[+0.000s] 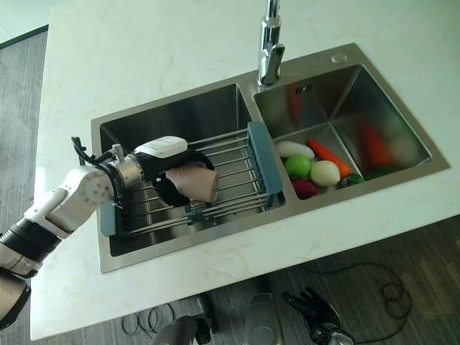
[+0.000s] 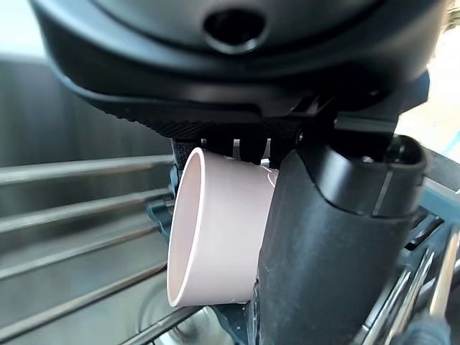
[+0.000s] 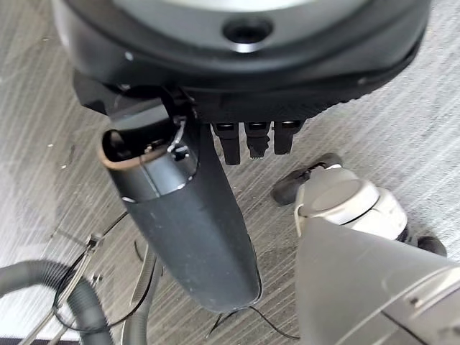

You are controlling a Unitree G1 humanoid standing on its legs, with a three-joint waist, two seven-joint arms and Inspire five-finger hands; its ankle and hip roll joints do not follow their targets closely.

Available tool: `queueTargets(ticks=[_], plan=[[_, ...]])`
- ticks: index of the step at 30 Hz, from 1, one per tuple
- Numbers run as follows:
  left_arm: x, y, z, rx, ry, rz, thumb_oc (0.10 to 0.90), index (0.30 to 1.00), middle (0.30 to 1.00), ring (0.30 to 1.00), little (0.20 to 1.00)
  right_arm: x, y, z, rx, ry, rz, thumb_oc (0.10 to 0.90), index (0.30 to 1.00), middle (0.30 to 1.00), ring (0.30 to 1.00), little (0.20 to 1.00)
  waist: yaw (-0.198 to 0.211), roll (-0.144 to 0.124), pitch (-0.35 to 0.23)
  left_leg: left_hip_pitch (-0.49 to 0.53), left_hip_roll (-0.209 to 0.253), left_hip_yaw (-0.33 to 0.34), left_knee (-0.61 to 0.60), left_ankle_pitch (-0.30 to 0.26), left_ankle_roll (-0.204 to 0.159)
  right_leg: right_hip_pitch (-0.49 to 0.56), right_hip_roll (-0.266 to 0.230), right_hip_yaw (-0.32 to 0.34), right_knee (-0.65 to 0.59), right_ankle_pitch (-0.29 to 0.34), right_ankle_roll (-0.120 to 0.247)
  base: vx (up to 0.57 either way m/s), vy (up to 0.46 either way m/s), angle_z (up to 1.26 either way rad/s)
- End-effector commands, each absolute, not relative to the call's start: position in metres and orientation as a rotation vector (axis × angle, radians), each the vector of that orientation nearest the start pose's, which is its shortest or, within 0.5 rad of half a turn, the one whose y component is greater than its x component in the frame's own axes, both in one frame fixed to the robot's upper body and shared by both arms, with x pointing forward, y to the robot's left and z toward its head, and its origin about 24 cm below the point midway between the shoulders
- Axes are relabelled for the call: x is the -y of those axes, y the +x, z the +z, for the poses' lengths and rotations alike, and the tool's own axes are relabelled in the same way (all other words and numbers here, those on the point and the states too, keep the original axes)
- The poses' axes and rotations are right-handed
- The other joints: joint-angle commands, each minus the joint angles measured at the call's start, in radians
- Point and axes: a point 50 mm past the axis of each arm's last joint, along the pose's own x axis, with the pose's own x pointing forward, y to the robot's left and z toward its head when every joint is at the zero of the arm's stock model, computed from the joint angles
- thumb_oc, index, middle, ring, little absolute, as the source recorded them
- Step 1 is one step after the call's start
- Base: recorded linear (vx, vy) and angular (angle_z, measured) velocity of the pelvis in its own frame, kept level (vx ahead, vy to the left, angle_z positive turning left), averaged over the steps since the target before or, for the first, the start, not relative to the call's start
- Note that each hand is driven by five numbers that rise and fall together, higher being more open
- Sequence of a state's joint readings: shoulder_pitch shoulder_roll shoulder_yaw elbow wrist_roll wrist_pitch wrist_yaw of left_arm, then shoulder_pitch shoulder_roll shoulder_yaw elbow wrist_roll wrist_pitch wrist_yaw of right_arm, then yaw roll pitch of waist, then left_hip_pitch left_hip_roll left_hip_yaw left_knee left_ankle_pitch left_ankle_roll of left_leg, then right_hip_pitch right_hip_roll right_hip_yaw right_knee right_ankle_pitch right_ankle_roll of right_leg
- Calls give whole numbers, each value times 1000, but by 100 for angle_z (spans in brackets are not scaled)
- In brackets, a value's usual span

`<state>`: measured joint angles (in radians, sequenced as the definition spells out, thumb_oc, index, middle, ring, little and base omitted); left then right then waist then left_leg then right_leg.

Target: Place the dishes in the dishwasher.

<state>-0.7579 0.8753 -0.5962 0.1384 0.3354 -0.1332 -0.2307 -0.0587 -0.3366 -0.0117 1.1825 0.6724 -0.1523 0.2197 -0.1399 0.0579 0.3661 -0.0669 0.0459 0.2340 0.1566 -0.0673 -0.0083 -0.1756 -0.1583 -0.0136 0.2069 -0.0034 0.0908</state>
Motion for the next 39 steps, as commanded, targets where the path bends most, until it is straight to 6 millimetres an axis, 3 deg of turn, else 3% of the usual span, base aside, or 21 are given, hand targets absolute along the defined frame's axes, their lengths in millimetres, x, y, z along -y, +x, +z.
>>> queueTargets(ticks=[1,4,14,17,18,21,22,24,26,27,28,30,33,35,37,39], plan=[[-173,327,239,648,1416,-300,400,300,300,300,300,285,127,-126,-745,351,-400,800,900,900,900,900,2,20,-91,-55,52,-89,143,-176,-33,11,-32,-63,93,-176,60,-26,-38,16],[-187,312,260,755,1406,-177,400,300,300,300,300,283,129,-127,-744,365,-411,800,900,900,900,900,42,17,-121,-40,56,-103,143,-174,-37,48,-31,-97,93,-195,53,-23,-41,29],[-237,272,296,925,1376,213,400,300,300,300,300,278,127,-131,-815,347,-357,800,900,900,900,900,138,20,-168,-10,68,-139,143,-167,-49,116,-27,-166,93,-237,33,-23,-60,17],[-277,253,311,890,1342,462,400,300,300,300,300,277,124,-134,-890,293,-306,800,900,900,900,900,200,36,-180,-20,89,-159,143,-143,-78,148,-21,-223,93,-268,19,-31,-107,27],[-280,251,312,891,1337,476,400,300,300,300,300,277,124,-134,-897,289,-303,800,900,900,900,900,202,39,-181,-29,92,-159,143,-132,-81,145,-20,-228,93,-263,17,-96,-32,39],[-305,236,318,898,1242,597,400,300,300,300,300,282,113,-137,-963,252,-349,800,900,900,900,900,225,62,-179,-90,131,-106,143,-77,-125,169,-16,-302,93,-286,7,-167,4,60],[-310,233,317,907,1211,609,400,300,300,300,300,285,108,-138,-974,260,-382,800,900,900,900,900,226,63,-178,-101,151,-57,143,-61,-131,175,-26,-343,93,-285,7,-223,35,147],[-317,230,307,908,1163,636,400,300,300,300,300,288,103,-139,-989,260,-421,800,900,900,900,900,227,51,-178,-82,151,-29,143,-69,-132,188,-45,-374,93,-291,8,-209,134,219],[-328,223,286,870,1150,670,400,300,300,300,300,291,101,-139,-1000,258,-456,800,900,900,900,900,250,10,-166,-12,101,-43,143,-89,-86,180,-91,-369,93,-253,7,-280,279,165],[-329,222,285,865,1150,674,400,300,300,300,300,291,101,-139,-1001,257,-454,800,900,900,900,900,249,7,-164,-8,98,-42,143,-91,-83,181,-96,-369,93,-250,8,-297,322,105],[-330,219,277,861,1140,668,400,300,300,300,300,294,99,-139,-987,282,-489,800,900,900,900,900,253,-13,-161,34,90,-31,143,-103,-66,173,-123,-372,93,-225,12,-205,316,69],[-335,213,272,825,1151,679,400,300,300,300,300,295,103,-137,-977,276,-482,800,900,900,900,900,286,-15,-158,17,43,-113,143,-106,-47,154,-146,-366,93,-192,19,-263,399,63],[-342,203,267,792,1187,674,400,300,300,300,300,289,109,-138,-972,273,-477,800,900,900,900,900,298,2,-176,41,21,-124,143,-171,-23,138,-184,-377,93,-147,68,-216,419,52],[-343,199,269,786,1215,660,400,300,300,300,300,281,112,-141,-975,266,-464,800,900,900,900,900,314,6,-180,54,-10,-127,143,-212,-2,121,-237,-385,93,-93,97,-163,373,32],[-345,198,274,774,1221,651,400,300,300,300,300,274,115,-142,-981,249,-444,800,900,900,900,900,320,7,-178,57,-29,-116,143,-229,14,119,-270,-393,93,-61,112,-125,287,27],[-347,198,279,760,1231,648,400,300,300,300,300,269,116,-144,-993,237,-418,800,900,900,900,900,324,13,-177,53,-36,-116,143,-233,26,128,-269,-395,93,-46,110,-119,248,28]])
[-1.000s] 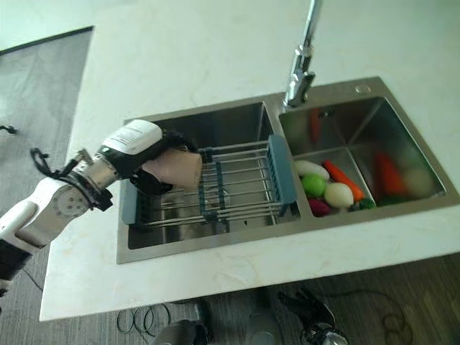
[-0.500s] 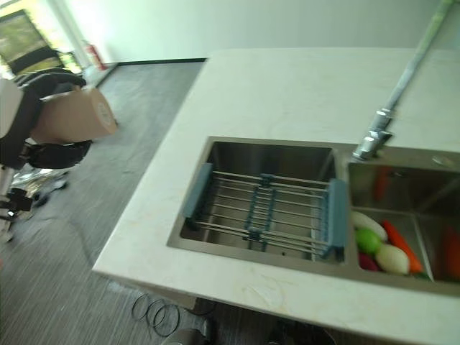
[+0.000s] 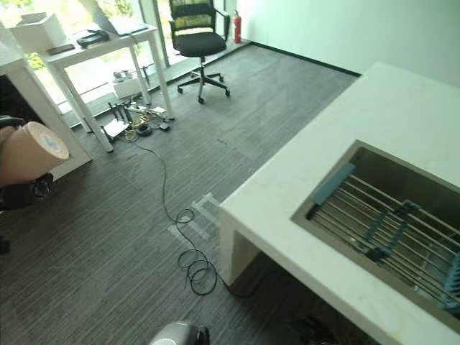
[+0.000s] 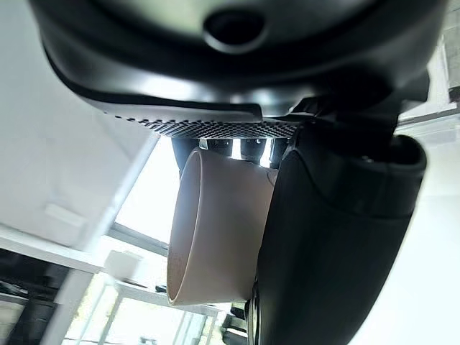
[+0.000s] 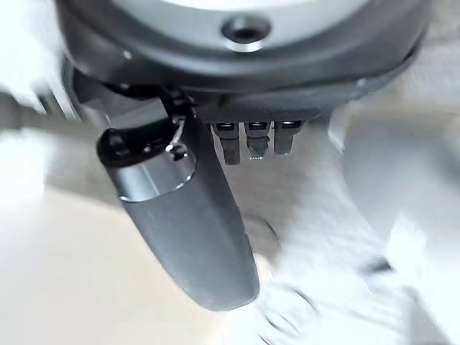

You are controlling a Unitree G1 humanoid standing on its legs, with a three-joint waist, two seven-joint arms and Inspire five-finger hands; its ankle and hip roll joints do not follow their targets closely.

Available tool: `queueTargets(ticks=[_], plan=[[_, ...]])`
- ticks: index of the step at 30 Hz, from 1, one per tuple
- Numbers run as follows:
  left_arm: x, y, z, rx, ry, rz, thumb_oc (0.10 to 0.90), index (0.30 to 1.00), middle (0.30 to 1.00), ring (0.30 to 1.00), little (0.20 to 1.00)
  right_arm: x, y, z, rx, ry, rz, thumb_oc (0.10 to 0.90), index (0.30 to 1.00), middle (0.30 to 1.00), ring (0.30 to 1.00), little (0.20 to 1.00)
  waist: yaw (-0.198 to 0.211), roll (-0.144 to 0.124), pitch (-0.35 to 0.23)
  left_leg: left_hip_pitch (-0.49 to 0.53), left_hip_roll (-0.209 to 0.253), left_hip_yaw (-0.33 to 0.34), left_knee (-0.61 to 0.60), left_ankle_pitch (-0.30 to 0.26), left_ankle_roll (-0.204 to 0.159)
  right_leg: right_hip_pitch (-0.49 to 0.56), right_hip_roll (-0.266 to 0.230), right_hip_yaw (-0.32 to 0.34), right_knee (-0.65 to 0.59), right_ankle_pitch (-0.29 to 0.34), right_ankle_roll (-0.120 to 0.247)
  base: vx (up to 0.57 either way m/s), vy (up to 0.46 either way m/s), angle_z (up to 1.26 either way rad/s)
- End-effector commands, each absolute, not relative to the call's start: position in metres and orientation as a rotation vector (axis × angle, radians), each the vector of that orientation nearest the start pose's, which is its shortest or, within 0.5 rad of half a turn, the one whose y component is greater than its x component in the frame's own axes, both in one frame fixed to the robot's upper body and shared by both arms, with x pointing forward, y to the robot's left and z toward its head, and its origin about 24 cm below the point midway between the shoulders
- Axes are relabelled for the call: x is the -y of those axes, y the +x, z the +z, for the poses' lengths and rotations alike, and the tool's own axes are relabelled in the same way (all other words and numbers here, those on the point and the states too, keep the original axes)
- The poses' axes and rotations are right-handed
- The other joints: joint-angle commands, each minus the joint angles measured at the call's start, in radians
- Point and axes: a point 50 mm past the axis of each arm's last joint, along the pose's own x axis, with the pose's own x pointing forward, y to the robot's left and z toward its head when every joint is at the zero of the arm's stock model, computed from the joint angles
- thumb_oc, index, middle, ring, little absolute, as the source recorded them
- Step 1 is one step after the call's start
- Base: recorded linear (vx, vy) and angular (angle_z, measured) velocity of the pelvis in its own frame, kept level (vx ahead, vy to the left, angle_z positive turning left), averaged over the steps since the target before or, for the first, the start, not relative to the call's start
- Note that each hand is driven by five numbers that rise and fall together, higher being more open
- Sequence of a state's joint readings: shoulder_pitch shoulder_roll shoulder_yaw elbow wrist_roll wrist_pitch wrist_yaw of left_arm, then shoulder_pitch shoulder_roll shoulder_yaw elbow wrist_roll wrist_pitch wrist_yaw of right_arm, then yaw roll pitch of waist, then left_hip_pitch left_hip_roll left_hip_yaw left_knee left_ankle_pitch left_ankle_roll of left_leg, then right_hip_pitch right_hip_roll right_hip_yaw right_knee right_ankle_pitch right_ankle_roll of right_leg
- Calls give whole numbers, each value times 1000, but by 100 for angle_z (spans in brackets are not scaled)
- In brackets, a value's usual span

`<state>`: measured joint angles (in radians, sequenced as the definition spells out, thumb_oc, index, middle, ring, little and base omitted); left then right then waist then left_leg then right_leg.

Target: Place the dishes in the dishwasher.

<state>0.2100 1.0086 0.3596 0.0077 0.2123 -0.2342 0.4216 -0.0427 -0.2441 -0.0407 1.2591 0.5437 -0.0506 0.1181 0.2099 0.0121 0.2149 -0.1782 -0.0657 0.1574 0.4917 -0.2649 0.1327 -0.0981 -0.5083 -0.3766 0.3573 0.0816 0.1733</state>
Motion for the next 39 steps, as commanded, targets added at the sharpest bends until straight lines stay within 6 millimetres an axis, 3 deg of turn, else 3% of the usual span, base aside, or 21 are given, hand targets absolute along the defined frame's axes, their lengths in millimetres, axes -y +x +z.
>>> queueTargets(ticks=[1,3,4,6,8,11,13,16,17,20,21,23,25,26,31,32,33,34,36,38,39], plan=[[-347,199,280,764,1233,638,400,300,300,300,300,266,117,-144,-997,229,-394,800,900,900,900,900,-34,65,-22,161,72,-57,-192,-35,-104,56,113,-8,-57,-145,19,-108,202,33],[-343,201,280,782,1226,610,400,300,300,300,300,263,116,-145,-997,214,-377,800,900,900,900,900,-58,74,-13,155,62,-102,-192,-34,-85,71,201,51,-57,-202,2,-77,159,52],[-340,204,279,796,1216,594,400,300,300,300,300,261,115,-146,-1002,219,-370,800,900,900,900,900,-75,79,-8,148,45,-140,-192,-35,-69,94,278,95,-57,-241,-13,-59,164,108],[-336,207,277,811,1185,560,400,300,300,300,300,258,112,-147,-1012,205,-351,800,900,900,900,900,-98,80,-5,144,7,-197,-192,-42,-46,114,365,163,-57,-225,-31,-21,150,146],[-329,211,275,833,1147,510,400,300,300,300,300,257,106,-150,-1032,202,-352,800,900,900,900,900,-131,83,0,143,-22,-250,-192,-42,-26,93,426,242,-35,-180,-38,19,92,163],[-315,220,269,871,1080,404,400,300,300,300,300,262,94,-151,-1057,215,-393,800,900,900,900,900,-174,75,8,157,-61,-292,-192,-53,-16,55,472,313,-57,-205,-60,109,-2,143],[-307,228,263,861,1058,358,400,300,300,300,300,265,90,-152,-1080,215,-377,800,900,900,900,900,-199,64,14,179,-72,-285,-192,-74,-11,-8,462,311,-57,-182,-47,234,-48,189],[-296,236,259,851,1057,321,400,300,300,300,300,266,95,-151,-1109,191,-307,800,900,900,900,900,-190,50,1,173,-38,-228,-192,-47,-45,13,464,280,-57,-260,-70,162,-116,101],[-289,239,258,855,1057,293,400,300,300,300,300,267,100,-149,-1106,178,-286,800,900,900,900,900,-181,33,-7,180,-30,-186,-192,-32,-57,27,450,276,-57,-285,-80,178,-80,14],[-282,240,260,860,1052,261,400,300,300,300,300,271,108,-145,-1095,176,-291,800,900,900,900,900,-166,10,3,186,-52,-155,-192,5,-76,50,433,289,-57,-296,-92,177,-20,59],[-279,242,262,864,1040,243,400,300,300,300,300,273,112,-144,-1085,188,-310,800,900,900,900,900,-157,5,16,163,-55,-141,-174,46,-97,62,432,292,-57,-299,-99,139,46,42],[-272,243,266,889,1017,210,400,300,300,300,300,278,113,-142,-1069,200,-339,800,900,900,900,900,-147,11,37,79,-42,-87,-187,93,-122,90,433,271,-57,-315,-105,174,144,45],[-269,243,264,898,1017,202,400,300,300,300,300,280,113,-142,-1069,185,-344,800,900,900,900,900,-136,29,45,20,-37,-91,-192,126,-142,111,448,266,-57,-332,-105,209,172,80],[-267,243,260,902,1015,195,400,300,300,300,300,281,112,-142,-1070,179,-354,800,900,900,900,900,-123,29,51,-21,-37,-94,-192,170,-159,127,452,266,-57,-343,-110,236,153,36],[-265,238,250,914,1025,177,400,300,300,300,300,280,113,-142,-1062,194,-399,800,900,900,900,900,-106,41,17,6,-30,-104,-192,102,-109,179,457,221,-57,-363,-103,229,149,-62],[-264,237,251,916,1032,163,400,300,300,300,300,275,111,-144,-1057,185,-377,800,900,900,900,900,-120,51,9,36,-20,-119,-192,72,-90,198,468,196,-57,-271,-79,281,93,-25],[-263,237,252,922,1032,158,400,300,300,300,300,272,111,-145,-1051,179,-369,800,900,900,900,900,-130,61,14,61,-10,-127,-192,57,-78,165,464,182,24,-227,-61,292,69,7],[-261,236,255,933,1037,152,400,300,300,300,300,268,112,-145,-1030,184,-370,800,900,900,900,900,-142,66,24,95,0,-133,-192,36,-60,93,438,153,117,-187,-42,285,-26,-3],[-257,236,259,949,1074,156,400,300,300,300,300,266,115,-144,-998,204,-388,800,900,900,900,900,-159,63,30,137,28,-102,-192,13,-64,54,385,100,54,-188,-44,303,-147,-9],[-256,237,263,951,1091,162,400,300,300,300,300,266,117,-143,-988,205,-388,800,900,900,900,900,-167,58,36,161,31,-98,-192,-4,-68,46,360,96,-29,-165,-39,205,-186,-27],[-256,238,267,948,1103,169,400,300,300,300,300,268,118,-143,-981,202,-390,800,900,900,900,900,-178,51,41,184,29,-98,-192,-21,-73,14,324,108,-57,-154,-30,255,-248,-50]])
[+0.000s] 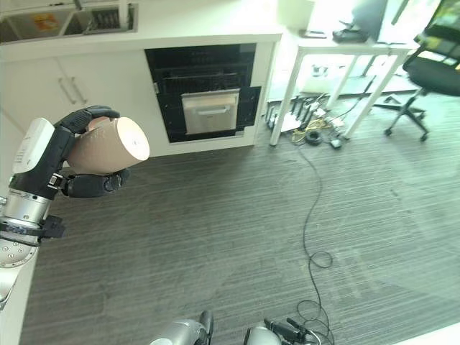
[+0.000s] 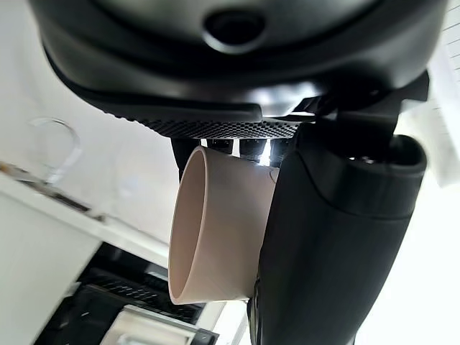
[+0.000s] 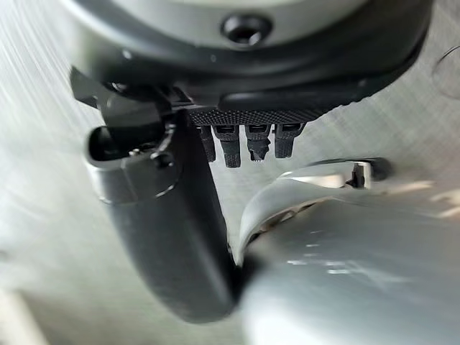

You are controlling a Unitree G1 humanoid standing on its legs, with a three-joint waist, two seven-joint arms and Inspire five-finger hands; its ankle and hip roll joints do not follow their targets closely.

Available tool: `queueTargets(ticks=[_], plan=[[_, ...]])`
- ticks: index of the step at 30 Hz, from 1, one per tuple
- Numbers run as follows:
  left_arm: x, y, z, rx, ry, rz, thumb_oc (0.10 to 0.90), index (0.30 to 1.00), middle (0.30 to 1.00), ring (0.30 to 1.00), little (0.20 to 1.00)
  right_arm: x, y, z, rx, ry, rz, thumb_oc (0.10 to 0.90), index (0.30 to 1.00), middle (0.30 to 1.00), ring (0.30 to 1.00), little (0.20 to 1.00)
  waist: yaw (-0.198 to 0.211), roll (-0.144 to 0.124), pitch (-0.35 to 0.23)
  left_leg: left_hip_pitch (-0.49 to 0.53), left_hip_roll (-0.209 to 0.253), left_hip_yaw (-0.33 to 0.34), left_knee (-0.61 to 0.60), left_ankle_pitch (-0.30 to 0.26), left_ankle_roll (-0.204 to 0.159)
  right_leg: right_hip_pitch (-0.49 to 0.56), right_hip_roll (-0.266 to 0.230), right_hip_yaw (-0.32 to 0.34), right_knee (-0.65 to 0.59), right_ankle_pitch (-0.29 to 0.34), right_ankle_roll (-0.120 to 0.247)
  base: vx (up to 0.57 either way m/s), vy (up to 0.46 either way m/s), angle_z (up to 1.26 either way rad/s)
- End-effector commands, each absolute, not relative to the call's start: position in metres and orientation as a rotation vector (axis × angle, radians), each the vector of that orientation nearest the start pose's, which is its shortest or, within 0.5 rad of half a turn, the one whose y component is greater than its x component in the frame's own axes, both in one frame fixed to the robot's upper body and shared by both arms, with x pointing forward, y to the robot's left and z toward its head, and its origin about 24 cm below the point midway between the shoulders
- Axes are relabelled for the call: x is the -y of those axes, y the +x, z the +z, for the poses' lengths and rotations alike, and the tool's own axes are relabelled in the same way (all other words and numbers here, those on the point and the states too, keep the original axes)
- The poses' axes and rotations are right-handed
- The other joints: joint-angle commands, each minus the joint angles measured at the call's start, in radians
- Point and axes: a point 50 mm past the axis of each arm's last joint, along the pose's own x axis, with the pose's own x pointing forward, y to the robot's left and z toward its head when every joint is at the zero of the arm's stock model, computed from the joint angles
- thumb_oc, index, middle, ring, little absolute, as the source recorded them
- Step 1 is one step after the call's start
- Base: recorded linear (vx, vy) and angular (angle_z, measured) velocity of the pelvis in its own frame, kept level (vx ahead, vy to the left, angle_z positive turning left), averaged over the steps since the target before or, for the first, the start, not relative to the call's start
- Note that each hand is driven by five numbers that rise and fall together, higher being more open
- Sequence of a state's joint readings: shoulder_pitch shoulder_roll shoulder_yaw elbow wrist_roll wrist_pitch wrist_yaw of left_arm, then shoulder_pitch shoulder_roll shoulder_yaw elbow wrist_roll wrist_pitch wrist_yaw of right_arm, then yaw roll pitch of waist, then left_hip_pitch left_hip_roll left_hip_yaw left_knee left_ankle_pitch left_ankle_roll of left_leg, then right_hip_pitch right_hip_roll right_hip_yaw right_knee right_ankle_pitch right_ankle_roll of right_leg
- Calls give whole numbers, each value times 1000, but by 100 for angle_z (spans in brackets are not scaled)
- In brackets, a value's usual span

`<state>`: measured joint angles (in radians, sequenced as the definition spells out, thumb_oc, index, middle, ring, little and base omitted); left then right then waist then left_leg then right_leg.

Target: Place the dishes in the dishwasher.

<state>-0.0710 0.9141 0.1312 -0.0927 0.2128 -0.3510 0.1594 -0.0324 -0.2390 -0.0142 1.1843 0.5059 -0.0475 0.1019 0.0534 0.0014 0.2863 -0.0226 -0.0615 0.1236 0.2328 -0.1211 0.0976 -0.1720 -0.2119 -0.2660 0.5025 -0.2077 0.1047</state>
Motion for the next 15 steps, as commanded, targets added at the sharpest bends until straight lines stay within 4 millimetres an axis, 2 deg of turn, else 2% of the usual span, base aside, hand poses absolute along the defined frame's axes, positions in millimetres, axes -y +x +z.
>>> queueTargets(ticks=[1,2,3,6,7,8,10,11,12,13,14,15], plan=[[-256,240,272,942,1114,174,400,300,300,300,300,270,119,-142,-978,204,-391,800,900,900,900,900,-28,50,-28,47,19,-64,67,-181,-42,51,-7,26,-202,136,53,513,-489,-43],[-256,245,279,935,1134,168,400,300,300,300,300,275,122,-140,-967,207,-410,800,900,900,900,900,-40,29,-31,74,9,-78,67,-216,-48,-21,-72,111,-202,176,95,689,-657,-33],[-256,248,284,932,1145,148,400,300,300,300,300,279,121,-138,-963,217,-432,800,900,900,900,900,-46,21,-41,97,16,-95,67,-241,-55,-59,-108,173,-202,202,117,664,-628,-10],[-260,249,281,918,1162,139,400,300,300,300,300,281,119,-139,-979,214,-439,800,900,900,900,900,-42,12,-59,139,63,-103,67,-271,-83,-59,-138,197,-202,224,133,633,-625,14],[-265,244,280,905,1164,168,400,300,300,300,300,283,119,-138,-1003,183,-406,800,900,900,900,900,-37,7,-72,164,119,-91,67,-271,-112,-29,-120,161,-202,177,134,829,-823,19],[-268,242,280,888,1160,192,400,300,300,300,300,283,121,-138,-1011,159,-382,800,900,900,900,900,-37,6,-72,185,146,-94,67,-266,-124,-15,-103,140,-202,165,121,820,-814,7],[-269,237,277,873,1157,226,400,300,300,300,300,284,124,-136,-1003,127,-343,800,900,900,900,900,-27,3,-64,214,218,-74,67,-81,-163,23,-53,89,-202,113,64,655,-681,-69],[-270,234,273,872,1154,248,400,300,300,300,300,285,126,-135,-1000,75,-306,800,900,900,900,900,-12,3,-41,156,257,-70,213,52,-179,76,-12,72,-202,75,11,705,-760,-87],[-272,230,277,875,1150,276,400,300,300,300,300,290,125,-133,-994,79,-325,800,900,900,900,900,22,8,-28,54,134,-113,323,-16,-148,107,21,78,-202,55,-6,723,-662,-27],[-276,229,279,874,1145,307,400,300,300,300,300,293,123,-132,-1001,69,-322,800,900,900,900,900,43,11,-25,-30,26,-104,315,-41,-122,129,44,83,-202,44,-9,537,-315,-111],[-277,229,280,879,1139,318,400,300,300,300,300,293,122,-133,-1006,70,-331,800,900,900,900,900,45,17,-25,-42,15,-77,265,-47,-114,140,54,69,-202,36,-10,480,-134,-182],[-278,229,282,885,1132,324,400,300,300,300,300,294,121,-133,-1008,82,-359,800,900,900,900,900,47,21,-21,-56,12,-41,203,-24,-112,159,66,57,-202,21,-16,612,20,-201]])
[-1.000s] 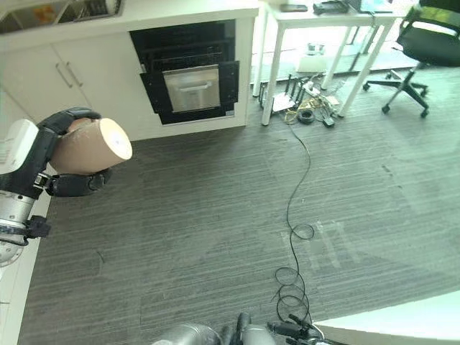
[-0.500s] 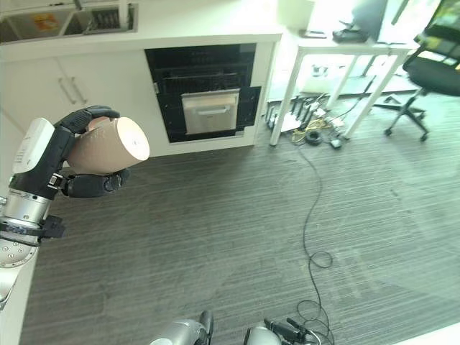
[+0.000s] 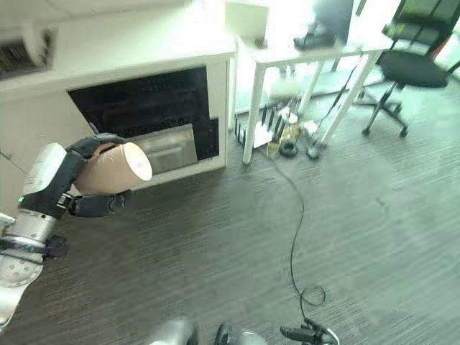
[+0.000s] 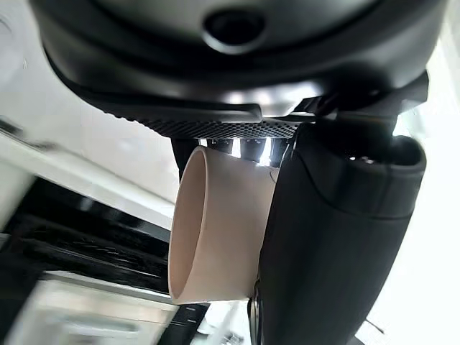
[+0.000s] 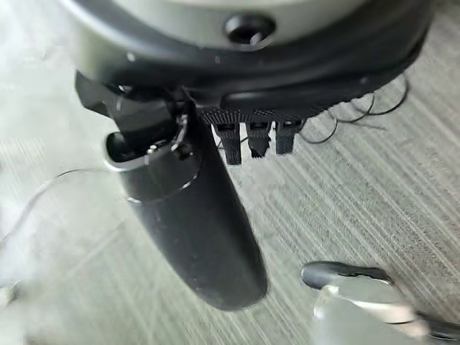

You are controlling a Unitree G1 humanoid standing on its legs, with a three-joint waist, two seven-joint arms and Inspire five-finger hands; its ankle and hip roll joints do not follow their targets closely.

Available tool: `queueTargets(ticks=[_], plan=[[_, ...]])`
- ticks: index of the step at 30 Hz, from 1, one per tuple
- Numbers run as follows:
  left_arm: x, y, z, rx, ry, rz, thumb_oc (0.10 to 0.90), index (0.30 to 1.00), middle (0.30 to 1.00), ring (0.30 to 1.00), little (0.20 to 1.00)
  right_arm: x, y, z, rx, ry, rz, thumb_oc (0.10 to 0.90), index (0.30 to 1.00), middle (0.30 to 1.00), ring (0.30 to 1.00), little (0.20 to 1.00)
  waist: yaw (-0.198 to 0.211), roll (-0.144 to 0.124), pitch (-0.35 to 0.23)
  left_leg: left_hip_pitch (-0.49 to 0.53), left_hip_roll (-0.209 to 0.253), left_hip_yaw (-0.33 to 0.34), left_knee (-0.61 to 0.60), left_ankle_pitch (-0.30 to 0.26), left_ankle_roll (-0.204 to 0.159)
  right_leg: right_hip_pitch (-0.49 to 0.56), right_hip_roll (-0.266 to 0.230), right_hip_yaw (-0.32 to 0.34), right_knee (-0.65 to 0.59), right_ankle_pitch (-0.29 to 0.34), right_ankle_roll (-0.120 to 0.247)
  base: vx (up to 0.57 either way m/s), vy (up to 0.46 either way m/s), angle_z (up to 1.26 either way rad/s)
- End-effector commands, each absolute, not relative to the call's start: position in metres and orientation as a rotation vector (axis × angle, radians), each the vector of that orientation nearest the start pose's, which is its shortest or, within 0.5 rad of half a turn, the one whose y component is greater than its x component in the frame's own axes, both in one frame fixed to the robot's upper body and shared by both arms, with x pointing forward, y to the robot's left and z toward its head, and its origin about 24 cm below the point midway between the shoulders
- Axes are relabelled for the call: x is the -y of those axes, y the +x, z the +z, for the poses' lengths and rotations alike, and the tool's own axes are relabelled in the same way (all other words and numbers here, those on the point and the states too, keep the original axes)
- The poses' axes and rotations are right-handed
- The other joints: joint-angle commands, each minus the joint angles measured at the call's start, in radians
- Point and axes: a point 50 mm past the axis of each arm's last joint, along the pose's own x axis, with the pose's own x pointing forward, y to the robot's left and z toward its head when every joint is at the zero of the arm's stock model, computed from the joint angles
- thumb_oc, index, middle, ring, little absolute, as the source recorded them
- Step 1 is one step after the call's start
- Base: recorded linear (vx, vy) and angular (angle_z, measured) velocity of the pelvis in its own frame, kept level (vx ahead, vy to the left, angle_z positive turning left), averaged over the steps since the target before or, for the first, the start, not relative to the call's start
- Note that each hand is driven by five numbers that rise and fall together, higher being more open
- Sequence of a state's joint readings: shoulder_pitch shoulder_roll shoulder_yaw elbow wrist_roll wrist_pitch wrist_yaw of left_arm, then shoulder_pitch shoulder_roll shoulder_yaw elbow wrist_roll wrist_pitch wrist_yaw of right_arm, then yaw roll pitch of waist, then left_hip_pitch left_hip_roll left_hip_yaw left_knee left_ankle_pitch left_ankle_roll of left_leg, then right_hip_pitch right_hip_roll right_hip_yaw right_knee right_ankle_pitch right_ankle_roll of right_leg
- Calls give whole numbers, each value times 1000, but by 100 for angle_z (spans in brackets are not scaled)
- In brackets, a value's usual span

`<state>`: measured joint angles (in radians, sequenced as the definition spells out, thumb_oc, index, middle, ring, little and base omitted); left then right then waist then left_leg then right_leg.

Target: Place the dishes in the dishwasher.

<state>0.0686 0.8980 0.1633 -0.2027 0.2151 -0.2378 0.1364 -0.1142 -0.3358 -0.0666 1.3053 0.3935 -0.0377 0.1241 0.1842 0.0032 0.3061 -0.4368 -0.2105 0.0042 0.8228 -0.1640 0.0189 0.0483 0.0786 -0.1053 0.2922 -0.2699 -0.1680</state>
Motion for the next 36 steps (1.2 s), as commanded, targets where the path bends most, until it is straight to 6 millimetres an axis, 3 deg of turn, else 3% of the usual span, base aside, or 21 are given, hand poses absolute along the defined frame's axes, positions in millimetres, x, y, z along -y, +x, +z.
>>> queueTargets(ticks=[1,2,3,4,5,6,7,9,10,11,12,13,17,21,25,36], plan=[[-281,228,280,888,1122,345,400,300,300,300,300,293,118,-135,-1022,107,-388,800,900,900,900,900,-58,39,-31,288,137,86,-523,76,-37,-12,-181,-88,8,43,253,733,118,-113],[-281,227,274,898,1117,355,400,300,300,300,300,292,114,-137,-1034,103,-399,800,900,900,900,900,-37,66,-27,191,154,93,-523,114,-56,29,-144,-90,8,7,240,803,181,-81],[-281,227,272,908,1114,354,400,300,300,300,300,292,110,-138,-1039,113,-416,800,900,900,900,900,-36,66,-36,170,163,148,-523,103,-58,59,-146,-112,8,-22,236,689,246,-67],[-283,226,262,912,1134,365,400,300,300,300,300,288,109,-140,-1038,118,-425,800,900,900,900,900,-34,66,-56,190,169,180,-523,71,-39,84,-147,-130,8,-48,245,499,235,-41],[-287,224,257,898,1154,383,400,300,300,300,300,287,110,-140,-1041,112,-419,800,900,900,900,900,-25,70,-63,188,160,152,-523,81,-25,104,-134,-121,8,-52,245,444,255,-12],[-287,222,256,904,1175,377,400,300,300,300,300,282,109,-142,-1043,137,-428,800,900,900,900,900,-25,62,-81,215,148,156,-523,48,8,148,-128,-124,8,-23,265,422,343,-10],[-286,223,265,922,1220,389,400,300,300,300,300,275,110,-144,-1033,124,-394,800,900,900,900,900,-50,73,-86,265,125,106,-523,-7,61,132,-139,-121,162,170,332,409,338,-46],[-285,225,278,938,1230,385,400,300,300,300,300,273,110,-144,-1025,130,-394,800,900,900,900,900,-66,80,-82,291,112,72,-523,-24,82,56,-141,-100,321,223,353,220,226,26],[-284,227,284,943,1230,383,400,300,300,300,300,272,109,-145,-1024,138,-398,800,900,900,900,900,-75,87,-82,306,108,49,-523,-35,87,11,-143,-91,367,226,347,174,117,112],[-284,229,294,953,1231,383,400,300,300,300,300,272,108,-145,-1023,136,-401,800,900,900,900,900,-100,103,-82,337,107,12,-523,-56,94,-80,-155,-93,370,178,316,135,73,112],[-284,230,297,957,1231,384,400,300,300,300,300,273,109,-144,-1021,132,-400,800,900,900,900,900,-107,112,-84,339,113,1,-523,-56,92,-108,-155,-101,346,172,304,197,-31,157],[-282,232,304,974,1238,383,400,300,300,300,300,276,113,-142,-1011,141,-413,800,900,900,900,900,-118,113,-80,364,110,-42,-523,-82,89,-141,-177,-103,246,163,294,128,-97,110],[-281,232,307,983,1246,376,400,300,300,300,300,286,116,-138,-1004,146,-421,800,900,900,900,900,-129,91,-78,402,95,-101,-523,-124,77,-173,-213,-48,8,194,310,126,-174,70],[-281,232,309,982,1260,348,400,300,300,300,300,292,116,-136,-1004,171,-439,800,900,900,900,900,-137,68,-91,426,72,-168,-523,-159,69,-239,-225,73,8,195,343,115,-195,65],[-288,225,312,950,1285,351,400,300,300,300,300,291,116,-137,-1033,165,-428,800,900,900,900,900,-101,54,-119,414,93,-157,-523,-155,40,-201,-230,56,8,151,342,98,-200,53],[-300,213,337,896,1312,392,400,300,300,300,300,296,125,-132,-1025,133,-397,800,900,900,900,900,-54,64,-144,378,145,-138,-523,-115,-6,-134,-195,16,8,74,308,39,-129,2]])
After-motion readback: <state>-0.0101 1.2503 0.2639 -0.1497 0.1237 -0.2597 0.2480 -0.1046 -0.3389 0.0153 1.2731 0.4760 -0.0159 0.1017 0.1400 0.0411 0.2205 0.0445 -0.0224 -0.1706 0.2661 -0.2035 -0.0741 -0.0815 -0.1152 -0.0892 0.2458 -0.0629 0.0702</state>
